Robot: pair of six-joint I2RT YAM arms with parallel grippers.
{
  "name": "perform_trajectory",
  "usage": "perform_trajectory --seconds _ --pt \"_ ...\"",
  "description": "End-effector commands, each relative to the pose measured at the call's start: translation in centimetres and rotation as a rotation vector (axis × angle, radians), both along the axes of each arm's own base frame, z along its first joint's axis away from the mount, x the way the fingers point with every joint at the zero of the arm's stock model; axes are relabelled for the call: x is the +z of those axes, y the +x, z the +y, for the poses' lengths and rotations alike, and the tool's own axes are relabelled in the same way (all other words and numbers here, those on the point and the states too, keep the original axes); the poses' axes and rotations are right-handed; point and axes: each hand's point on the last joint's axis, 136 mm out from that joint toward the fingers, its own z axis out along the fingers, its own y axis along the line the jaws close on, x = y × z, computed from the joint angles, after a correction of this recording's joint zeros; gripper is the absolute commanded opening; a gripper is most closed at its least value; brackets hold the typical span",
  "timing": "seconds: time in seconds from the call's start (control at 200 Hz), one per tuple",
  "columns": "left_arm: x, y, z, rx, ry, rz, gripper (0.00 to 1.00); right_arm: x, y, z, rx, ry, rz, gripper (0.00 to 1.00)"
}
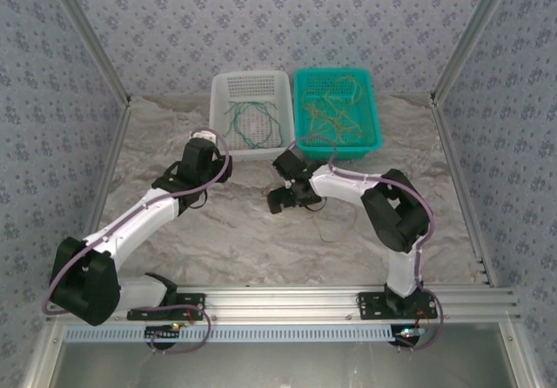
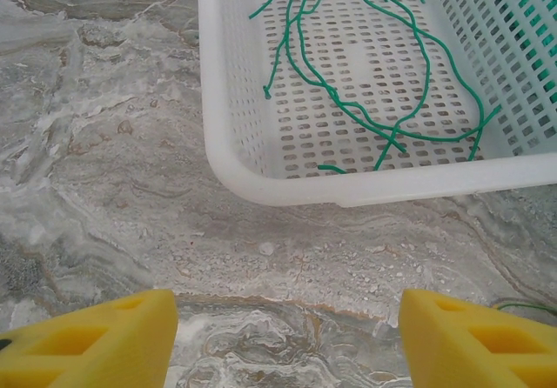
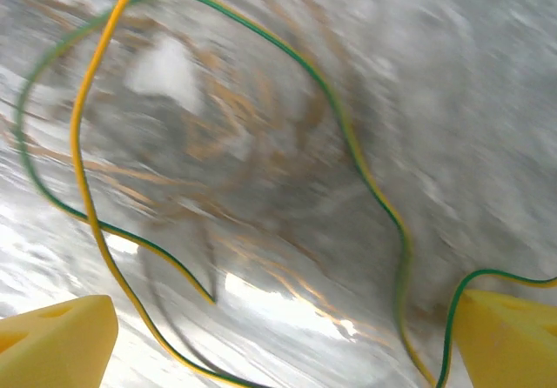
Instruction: Untangle the cables
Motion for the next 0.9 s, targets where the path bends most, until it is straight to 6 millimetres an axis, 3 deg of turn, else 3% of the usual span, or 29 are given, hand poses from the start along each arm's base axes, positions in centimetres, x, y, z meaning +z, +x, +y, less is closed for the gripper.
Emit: perform_trajectory --seconds 0.0,0.115,0.24,0.3,0.43,0.525,0.655,0.775,0.894 --pt "1.2 -0.1 -0.3 -0.009 -0.027 -0.038 0.68 -0.5 -0.1 4.6 0.104 0.063 -0.008 1.00" --pt "1.3 -0.1 -0.1 -0.006 -0.024 -0.043 0.68 -2.3 0.2 4.5 0.096 -0.032 0.000 0.99" --pt "1.2 0.0 -0.1 -0.007 -0.016 -0.042 0.68 -3.2 0.6 4.4 0.072 -0.094 -0.019 0.87" --pt "1.0 0.0 -0.1 -0.006 -0.013 -0.038 0.68 -3.7 1.0 3.9 0.050 -0.138 -0.018 0.76" --pt "1.0 0.1 -0.3 -0.014 -0.015 -0.033 0.68 -4.8 1.4 3.2 0.025 -0.197 -0.013 0.40" --pt "1.0 0.0 -0.3 -0.014 -0.010 -0.034 0.68 -5.2 0.9 2.9 0.029 -0.210 0.016 0.27" --pt "0.8 0.0 -0.1 -0.013 0.000 -0.034 0.68 -4.5 0.8 3.3 0.050 -0.191 0.014 0.12" --pt "0.6 -0.1 -0.1 -0.012 -0.002 -0.029 0.68 -2.6 0.5 4.1 0.086 -0.131 0.007 0.00" --pt "0.7 -0.1 0.0 -0.010 -0.005 -0.039 0.68 0.4 0.5 4.8 0.107 -0.045 -0.033 0.00"
